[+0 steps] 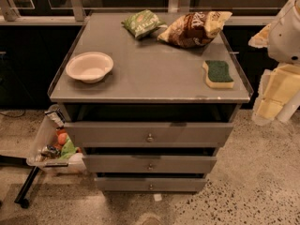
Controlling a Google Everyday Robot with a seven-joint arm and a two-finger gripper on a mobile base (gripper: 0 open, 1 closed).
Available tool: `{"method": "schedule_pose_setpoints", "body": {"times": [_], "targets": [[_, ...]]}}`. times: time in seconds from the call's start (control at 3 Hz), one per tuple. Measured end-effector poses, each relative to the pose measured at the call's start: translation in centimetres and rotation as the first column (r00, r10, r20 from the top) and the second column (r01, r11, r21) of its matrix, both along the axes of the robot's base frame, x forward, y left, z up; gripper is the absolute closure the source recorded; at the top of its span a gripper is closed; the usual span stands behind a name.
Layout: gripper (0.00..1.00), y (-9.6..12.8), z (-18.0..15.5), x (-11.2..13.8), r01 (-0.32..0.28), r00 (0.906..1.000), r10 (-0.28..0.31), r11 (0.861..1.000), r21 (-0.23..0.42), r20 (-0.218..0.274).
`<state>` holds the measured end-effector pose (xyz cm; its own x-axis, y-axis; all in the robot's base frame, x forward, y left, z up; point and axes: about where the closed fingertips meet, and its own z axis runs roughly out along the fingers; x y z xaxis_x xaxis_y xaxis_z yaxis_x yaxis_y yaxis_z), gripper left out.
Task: Open middle drawer
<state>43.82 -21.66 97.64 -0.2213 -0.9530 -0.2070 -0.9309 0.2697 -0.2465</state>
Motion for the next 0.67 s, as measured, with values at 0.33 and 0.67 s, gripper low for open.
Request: {"method": "schedule_pose_setpoints", "body": {"times": [0.33, 0.67], "targets": [[0.00, 0.0, 0.0, 0.0, 0.000, 1.0000, 0.000, 1.000, 0.000, 0.000], [0.00, -0.1, -2.2, -0.5, 0.037, 0.9993, -0.037, 0.997, 0.072, -0.009]]}}
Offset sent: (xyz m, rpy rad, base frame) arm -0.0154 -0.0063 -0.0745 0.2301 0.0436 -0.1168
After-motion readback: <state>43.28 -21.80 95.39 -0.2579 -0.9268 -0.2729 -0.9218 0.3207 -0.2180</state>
